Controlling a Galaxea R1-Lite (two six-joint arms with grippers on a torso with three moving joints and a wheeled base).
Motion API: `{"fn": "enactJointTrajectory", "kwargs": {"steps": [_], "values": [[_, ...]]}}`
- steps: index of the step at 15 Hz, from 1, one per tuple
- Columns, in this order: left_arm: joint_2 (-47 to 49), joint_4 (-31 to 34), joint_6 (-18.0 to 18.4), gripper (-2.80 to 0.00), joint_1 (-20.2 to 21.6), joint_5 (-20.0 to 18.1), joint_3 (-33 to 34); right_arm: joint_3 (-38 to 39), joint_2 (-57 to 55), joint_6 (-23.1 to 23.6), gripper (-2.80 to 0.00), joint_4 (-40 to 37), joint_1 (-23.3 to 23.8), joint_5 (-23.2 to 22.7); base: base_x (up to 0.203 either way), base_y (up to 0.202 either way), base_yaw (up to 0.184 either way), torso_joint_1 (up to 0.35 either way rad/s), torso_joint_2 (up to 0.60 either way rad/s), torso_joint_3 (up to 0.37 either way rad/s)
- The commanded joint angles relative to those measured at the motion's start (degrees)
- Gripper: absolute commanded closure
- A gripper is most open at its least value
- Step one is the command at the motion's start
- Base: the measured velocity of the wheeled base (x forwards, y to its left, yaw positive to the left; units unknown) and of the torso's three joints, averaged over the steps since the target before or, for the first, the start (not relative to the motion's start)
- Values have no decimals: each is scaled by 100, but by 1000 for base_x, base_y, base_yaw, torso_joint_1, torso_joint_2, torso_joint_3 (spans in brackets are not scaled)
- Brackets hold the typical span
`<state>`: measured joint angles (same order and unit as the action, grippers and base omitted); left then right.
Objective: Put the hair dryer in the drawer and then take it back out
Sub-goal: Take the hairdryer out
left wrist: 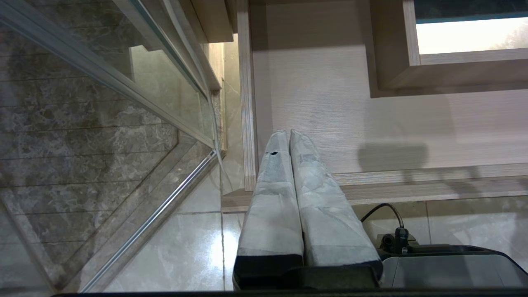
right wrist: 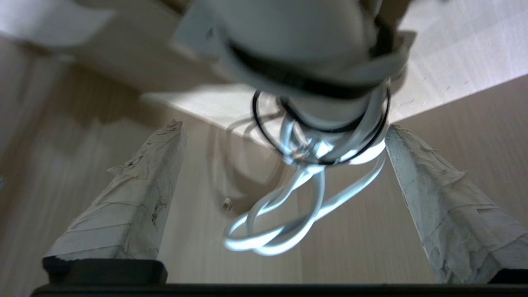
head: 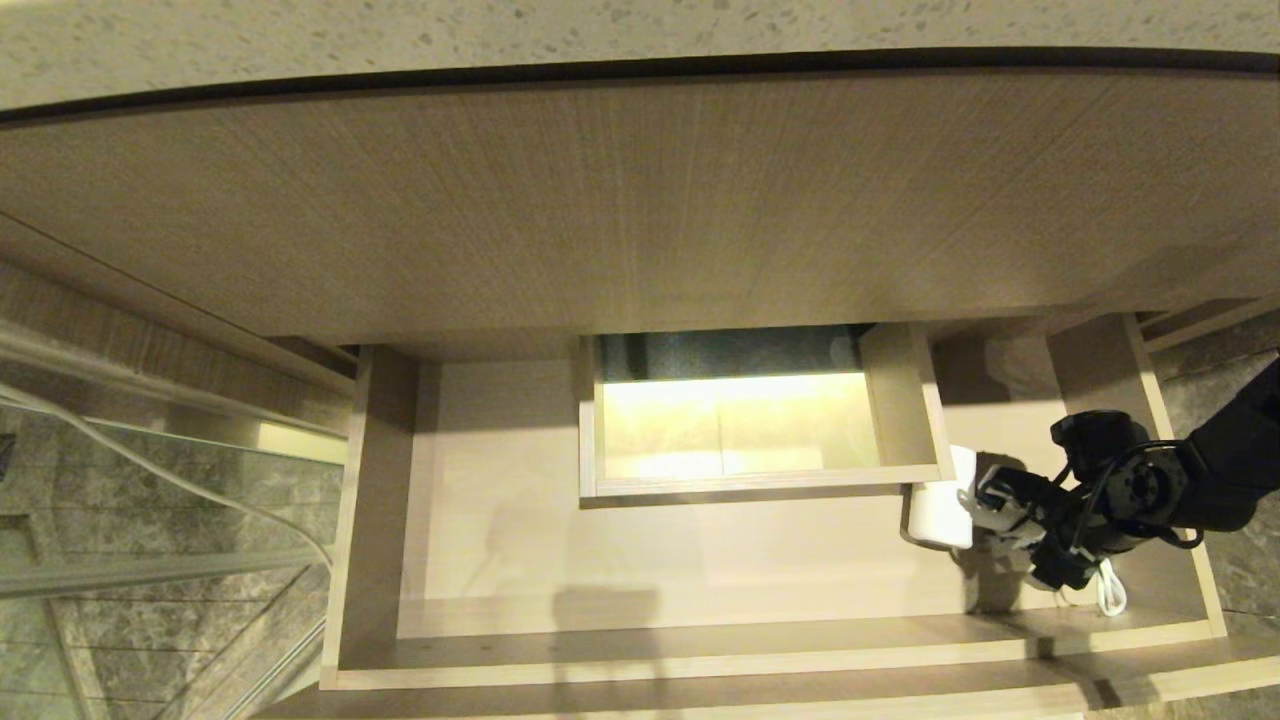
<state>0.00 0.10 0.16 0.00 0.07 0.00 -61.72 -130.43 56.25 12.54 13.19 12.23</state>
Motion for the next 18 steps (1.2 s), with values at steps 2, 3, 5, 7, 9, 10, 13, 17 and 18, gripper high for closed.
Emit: {"fn": "enactJointTrajectory", "kwargs": {"steps": [2, 3, 5, 7, 9, 10, 13, 17, 18], "values": [[0, -1, 2, 0, 0, 1, 0, -184, -203, -37, -280, 11, 8, 8, 0, 0, 0, 0, 0, 0], [0, -1, 2, 0, 0, 1, 0, -244, -244, -62, -280, 4, 8, 8, 0, 0, 0, 0, 0, 0], [0, -1, 2, 0, 0, 1, 0, -297, -291, -77, -280, 21, 8, 8, 0, 0, 0, 0, 0, 0], [0, -1, 2, 0, 0, 1, 0, -315, -316, -79, -280, 21, 8, -1, 0, 0, 0, 0, 0, 0], [0, -1, 2, 0, 0, 1, 0, -359, -316, -77, -280, 1, 43, -1, 0, 0, 0, 0, 0, 0], [0, -1, 2, 0, 0, 1, 0, -368, -316, -61, -280, -11, 52, -16, 0, 0, 0, 0, 0, 0], [0, -1, 2, 0, 0, 1, 0, -433, -351, -88, 0, 14, 43, 8, 0, 0, 0, 0, 0, 0], [0, -1, 2, 0, 0, 1, 0, -438, -252, -81, 0, 21, 43, 8, 0, 0, 0, 0, 0, 0], [0, -1, 2, 0, 0, 1, 0, -438, -212, -79, 0, 21, 40, 8, 0, 0, 0, 0, 0, 0]]}}
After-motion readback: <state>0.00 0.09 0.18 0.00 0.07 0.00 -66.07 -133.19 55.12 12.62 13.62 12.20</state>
